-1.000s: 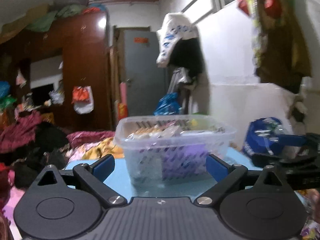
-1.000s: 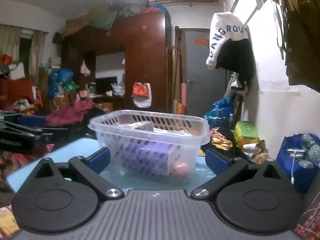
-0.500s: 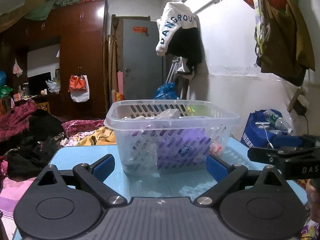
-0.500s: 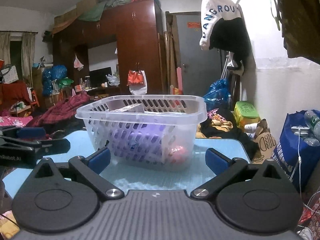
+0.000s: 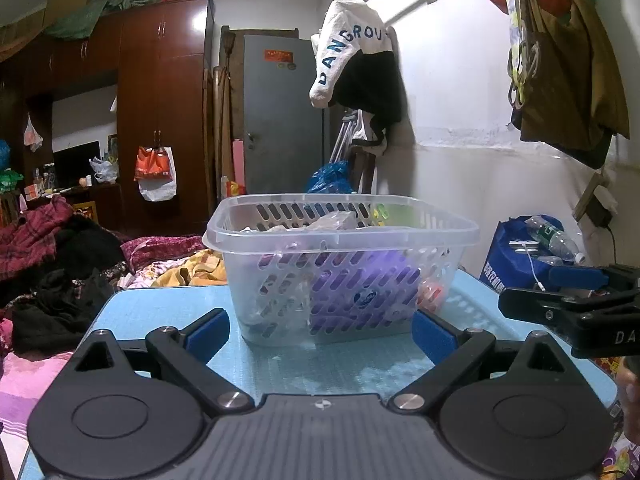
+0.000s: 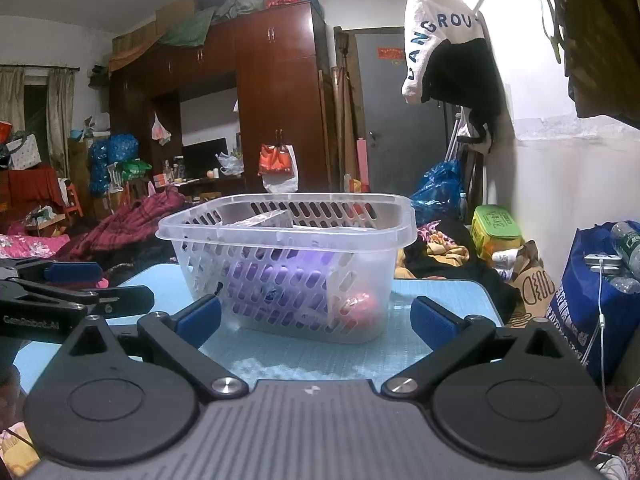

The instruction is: Organize objects

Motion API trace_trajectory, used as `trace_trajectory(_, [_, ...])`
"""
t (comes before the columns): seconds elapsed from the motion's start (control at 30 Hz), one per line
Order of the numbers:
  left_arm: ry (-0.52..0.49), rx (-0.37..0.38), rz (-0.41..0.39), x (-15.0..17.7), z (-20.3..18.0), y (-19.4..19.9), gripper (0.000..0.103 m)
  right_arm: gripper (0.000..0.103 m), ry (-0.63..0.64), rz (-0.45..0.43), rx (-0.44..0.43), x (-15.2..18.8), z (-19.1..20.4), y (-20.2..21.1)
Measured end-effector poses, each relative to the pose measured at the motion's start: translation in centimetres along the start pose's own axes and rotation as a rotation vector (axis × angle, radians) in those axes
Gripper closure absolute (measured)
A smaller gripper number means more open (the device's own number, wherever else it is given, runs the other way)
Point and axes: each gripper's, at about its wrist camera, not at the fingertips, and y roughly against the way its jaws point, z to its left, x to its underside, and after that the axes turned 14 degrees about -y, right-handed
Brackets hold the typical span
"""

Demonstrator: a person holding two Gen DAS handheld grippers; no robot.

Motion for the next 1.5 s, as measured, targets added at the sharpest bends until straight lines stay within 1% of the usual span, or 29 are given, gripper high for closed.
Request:
trace_trajectory(0.43, [0.005, 0.007, 0.000, -0.1, -0.1, -0.1, 0.004, 0.000, 0.005, -0.004, -0.006, 0.0, 0.3, 0.2])
trace_trajectory(0.63, [0.022, 0.028, -0.006, -0.1, 0.2, -0.4, 0.004, 0.000, 0.005, -0.007, -0.006, 0.0, 0.6, 0.4])
trace_trajectory(1.17, [0.015, 0.032, -0.001, -0.3, -0.2, -1.3, 0.004, 0.000, 0.001, -0.006, -0.003, 0.0, 0.4, 0.4])
trace_trajectory(1.33, [0.013, 0.021, -0.010, -0.3, -0.2, -1.4, 0.004, 0.000, 0.002, -0.005, -0.002, 0.0, 0.4, 0.4])
trace_trajectory(1.43, [0.002, -0.013, -0.014, -0.4, -0.4, -1.2, 0.004, 0.000, 0.002, -0.005, -0.002, 0.0, 0.4, 0.4])
trace_trajectory(1.5, [0.000, -0.019, -0.022, -0.4, -0.4, -1.1, 0.004, 0.000, 0.001, -0.005, -0.002, 0.0, 0.4, 0.4])
